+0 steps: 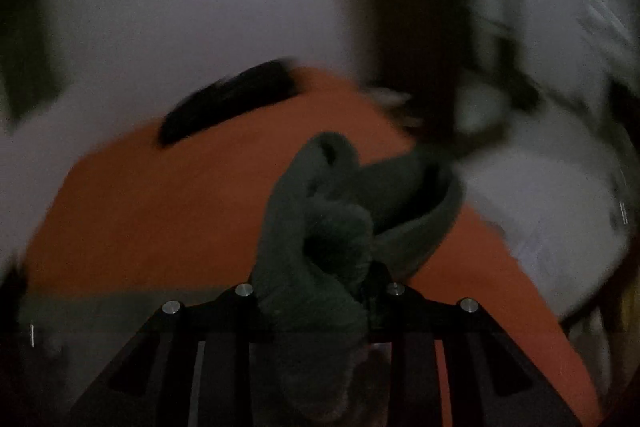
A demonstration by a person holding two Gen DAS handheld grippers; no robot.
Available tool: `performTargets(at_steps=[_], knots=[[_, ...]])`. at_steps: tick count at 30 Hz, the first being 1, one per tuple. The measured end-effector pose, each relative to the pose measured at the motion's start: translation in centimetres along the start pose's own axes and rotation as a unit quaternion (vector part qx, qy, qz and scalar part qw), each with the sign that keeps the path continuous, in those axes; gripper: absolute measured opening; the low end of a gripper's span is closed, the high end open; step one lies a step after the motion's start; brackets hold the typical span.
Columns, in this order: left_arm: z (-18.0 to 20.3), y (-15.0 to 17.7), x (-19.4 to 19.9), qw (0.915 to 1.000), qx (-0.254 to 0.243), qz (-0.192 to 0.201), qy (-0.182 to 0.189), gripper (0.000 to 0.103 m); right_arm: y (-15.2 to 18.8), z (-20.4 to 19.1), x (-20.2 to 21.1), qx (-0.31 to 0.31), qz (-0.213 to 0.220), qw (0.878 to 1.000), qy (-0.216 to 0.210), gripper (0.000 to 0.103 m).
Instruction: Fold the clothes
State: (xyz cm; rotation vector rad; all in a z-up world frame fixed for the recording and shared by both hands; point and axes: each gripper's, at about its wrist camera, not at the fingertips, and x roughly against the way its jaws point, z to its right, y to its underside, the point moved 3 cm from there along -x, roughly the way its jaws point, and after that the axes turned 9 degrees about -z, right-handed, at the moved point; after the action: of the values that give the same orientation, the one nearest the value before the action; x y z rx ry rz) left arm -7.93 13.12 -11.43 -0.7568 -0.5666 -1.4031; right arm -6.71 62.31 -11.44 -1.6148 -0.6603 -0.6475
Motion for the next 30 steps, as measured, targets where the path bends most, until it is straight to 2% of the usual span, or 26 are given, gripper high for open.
performTargets(at_steps=[2,3,4,6,8,10,12,13,14,15,16,19,20,23,25,27,30], knots=[[0.1,0.2,0.4,0.9999,0.0,0.011,0.0,0.069,0.9,-8.4,-0.3,0.095,-0.026,0.995,-0.03,0.027],[0.1,0.2,0.6,0.9999,0.002,0.015,-0.001,0.069,1.4,-11.0,-0.4,0.122,-0.032,0.991,-0.044,0.027],[0.0,0.3,0.9,0.9998,0.004,0.02,-0.002,0.069,2.7,-15.6,-0.7,0.168,-0.041,0.982,-0.069,0.027],[-0.5,0.5,1.7,0.9993,0.015,0.033,-0.002,0.069,4.9,-21.1,-1.3,0.232,-0.051,0.967,-0.095,0.026],[-1.2,0.8,2.5,0.9984,0.032,0.047,-0.005,0.069,7.8,-26.8,-2.3,0.302,-0.066,0.945,-0.109,0.026],[-2.2,1.1,2.9,0.9968,0.056,0.058,-0.001,0.069,10.6,-30.7,-4.2,0.355,-0.089,0.925,-0.098,0.029],[-2.9,1.3,2.9,0.9953,0.077,0.057,0.011,0.069,12.4,-33.3,-5.5,0.384,-0.12,0.911,-0.092,0.04],[-3.1,1.4,2.6,0.9946,0.087,0.053,0.02,0.069,13.0,-34.2,-5.9,0.392,-0.136,0.905,-0.096,0.042],[-3.2,1.4,2.3,0.994,0.094,0.049,0.029,0.069,12.8,-34.2,-5.5,0.384,-0.136,0.906,-0.114,0.044],[-2.8,1.2,1.7,0.9947,0.089,0.04,0.033,0.069,12.3,-34.1,-4.4,0.373,-0.129,0.907,-0.145,0.05],[-2.4,0.9,1.1,0.9953,0.083,0.032,0.038,0.069,11.6,-33.7,-3.3,0.363,-0.13,0.904,-0.187,0.055],[-0.1,-0.4,-0.9,0.9971,0.057,0.005,0.05,0.069,8.9,-31.3,-0.1,0.322,-0.128,0.893,-0.288,0.055],[1.1,-1.0,-1.5,0.9973,0.043,-0.005,0.06,0.069,7.8,-30.1,0.8,0.301,-0.113,0.899,-0.296,0.055],[4.9,-2.4,-3.9,0.9972,-0.009,-0.032,0.066,0.069,4.9,-25.7,0.2,0.237,-0.119,0.925,-0.273,0.055],[6.6,-2.9,-5.4,0.9968,-0.036,-0.049,0.052,0.069,4.8,-23.1,-1.5,0.202,-0.158,0.932,-0.254,0.055],[8.0,-3.2,-6.9,0.9951,-0.053,-0.069,0.047,0.07,4.7,-20.9,-3.4,0.178,-0.19,0.936,-0.238,0.055],[9.9,-3.0,-9.3,0.9903,-0.082,-0.104,0.041,0.07,6.1,-19.9,-4.7,0.183,-0.222,0.93,-0.23,0.055]])
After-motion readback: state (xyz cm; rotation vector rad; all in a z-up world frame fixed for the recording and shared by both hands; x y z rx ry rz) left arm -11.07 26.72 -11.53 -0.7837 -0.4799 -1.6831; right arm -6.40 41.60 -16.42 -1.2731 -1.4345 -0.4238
